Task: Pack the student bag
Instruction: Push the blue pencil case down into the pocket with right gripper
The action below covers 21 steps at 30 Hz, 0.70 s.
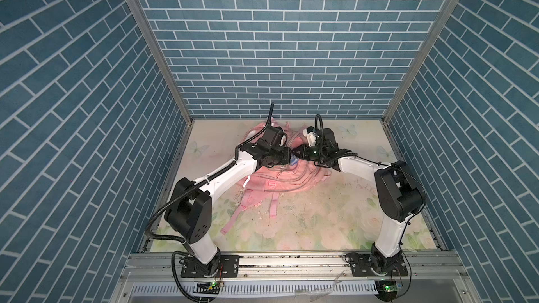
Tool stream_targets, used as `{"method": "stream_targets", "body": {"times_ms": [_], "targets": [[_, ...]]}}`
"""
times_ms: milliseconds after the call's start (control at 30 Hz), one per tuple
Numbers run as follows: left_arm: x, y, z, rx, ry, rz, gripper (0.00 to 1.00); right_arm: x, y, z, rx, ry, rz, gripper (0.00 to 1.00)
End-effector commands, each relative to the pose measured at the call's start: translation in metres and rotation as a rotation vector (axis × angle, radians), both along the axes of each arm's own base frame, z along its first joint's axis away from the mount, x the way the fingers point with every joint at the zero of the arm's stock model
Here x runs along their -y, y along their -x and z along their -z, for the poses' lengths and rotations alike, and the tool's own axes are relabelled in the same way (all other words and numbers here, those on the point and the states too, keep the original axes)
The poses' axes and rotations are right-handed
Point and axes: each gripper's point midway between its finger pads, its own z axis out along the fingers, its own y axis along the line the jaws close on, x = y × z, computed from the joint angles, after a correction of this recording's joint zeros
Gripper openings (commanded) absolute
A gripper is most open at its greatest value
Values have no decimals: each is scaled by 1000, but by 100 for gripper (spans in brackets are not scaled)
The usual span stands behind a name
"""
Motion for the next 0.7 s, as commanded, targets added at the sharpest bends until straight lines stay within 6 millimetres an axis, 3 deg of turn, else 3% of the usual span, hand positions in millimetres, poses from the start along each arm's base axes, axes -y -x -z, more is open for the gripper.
{"method": "stream_targets", "body": {"times_ms": [0, 100, 167, 267, 467, 600, 667], "targets": [[43, 4, -51, 92, 170, 100, 0, -30, 20, -13, -54, -132, -123, 2], [46, 5, -56, 99, 197, 101, 0, -29, 20, 1, -95, -94, -122, 2], [44, 6, -57, 101, 189, 98, 0, -15, 13, 7, -74, -50, -43, 4], [39, 9, -57, 107, 178, 102, 0, -3, 4, 3, -54, -78, 15, 9], [24, 14, -56, 111, 118, 115, 0, -4, 2, -2, 9, -10, -41, 34], [13, 13, -56, 106, 137, 110, 0, -14, 11, 13, -44, 43, -85, 43], [8, 11, -56, 102, 142, 104, 0, -16, 16, 21, -78, 64, -89, 41]]}}
